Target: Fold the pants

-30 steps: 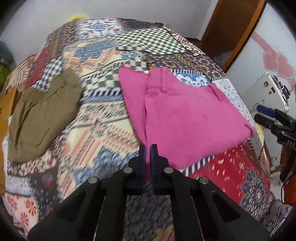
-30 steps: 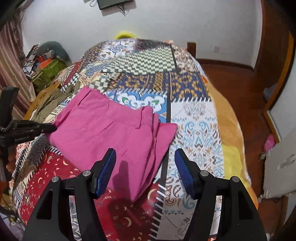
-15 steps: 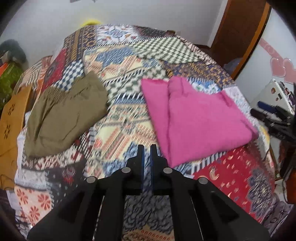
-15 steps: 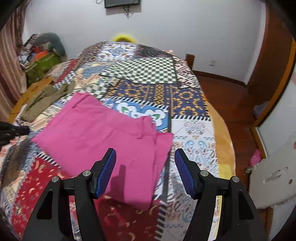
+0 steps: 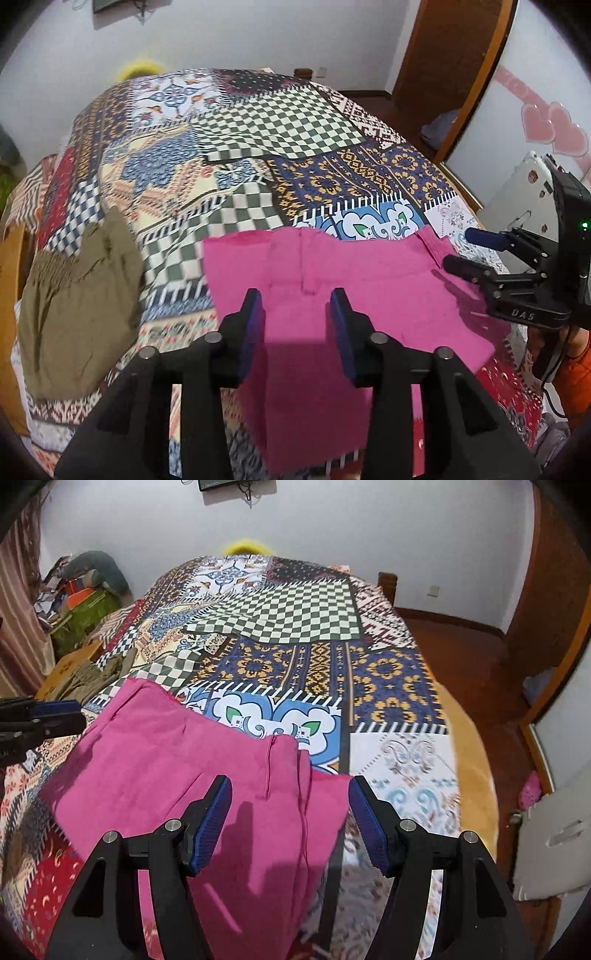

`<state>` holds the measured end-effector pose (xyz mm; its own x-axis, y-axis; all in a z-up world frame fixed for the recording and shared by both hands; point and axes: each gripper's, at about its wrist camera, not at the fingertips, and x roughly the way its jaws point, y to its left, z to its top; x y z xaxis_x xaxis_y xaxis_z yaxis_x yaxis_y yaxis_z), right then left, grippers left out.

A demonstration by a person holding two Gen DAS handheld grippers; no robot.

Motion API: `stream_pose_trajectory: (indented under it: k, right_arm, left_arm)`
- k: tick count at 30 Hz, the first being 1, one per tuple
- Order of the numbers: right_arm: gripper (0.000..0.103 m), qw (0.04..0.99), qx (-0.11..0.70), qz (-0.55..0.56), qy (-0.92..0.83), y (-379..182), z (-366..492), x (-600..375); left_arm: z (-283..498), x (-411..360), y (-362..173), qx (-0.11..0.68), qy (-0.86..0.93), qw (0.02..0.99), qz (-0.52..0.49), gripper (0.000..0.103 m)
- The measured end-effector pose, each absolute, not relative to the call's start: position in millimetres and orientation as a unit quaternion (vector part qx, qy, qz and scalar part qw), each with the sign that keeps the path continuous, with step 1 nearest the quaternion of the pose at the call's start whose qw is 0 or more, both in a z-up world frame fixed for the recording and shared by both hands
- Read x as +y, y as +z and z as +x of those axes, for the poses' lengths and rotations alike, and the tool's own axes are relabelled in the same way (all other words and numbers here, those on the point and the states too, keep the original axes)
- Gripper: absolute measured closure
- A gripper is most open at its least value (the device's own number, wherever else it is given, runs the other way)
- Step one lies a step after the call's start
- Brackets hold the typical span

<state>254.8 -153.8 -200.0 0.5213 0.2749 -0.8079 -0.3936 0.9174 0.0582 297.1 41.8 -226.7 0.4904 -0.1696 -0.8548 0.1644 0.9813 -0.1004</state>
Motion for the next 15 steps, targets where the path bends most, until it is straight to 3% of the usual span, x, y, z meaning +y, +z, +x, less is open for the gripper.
stream_pose_trajectory:
  k: [2, 5, 7, 10, 15]
  right_arm:
    - [0.044, 0.864, 0.459, -0.063, 0.199, -207.7, 259.5, -151.5]
    - [0.059, 0.85, 0.477, -0.058, 0.216, -220.1, 265.2, -148.7]
    - [0.064, 0.848, 0.476, -0.045, 0.229, -223.3, 266.5, -151.5]
    - [0.074, 0.847, 0.477, -0.038, 0.232, -226.7, 269.1, -155.5]
    - [0.075, 0.844, 0.481, -0.032, 0.236, -231.9, 271.1, -156.6]
  left_arm:
    - [307.1, 40.2, -235.6, 0.504, -0.097, 0.858, -0.002, 0.064]
    - [315.3, 42.5, -247.4, 0.515, -0.093, 0.852, -0.007, 0.064]
    - [318.1, 46.1, -253.8, 0.519, -0.093, 0.849, -0.016, 0.064]
    - [320.5, 52.8, -260.7, 0.521, -0.092, 0.848, -0.032, 0.056]
    - [322.3, 59.4, -270.4, 0.524, -0.088, 0.846, -0.053, 0.05]
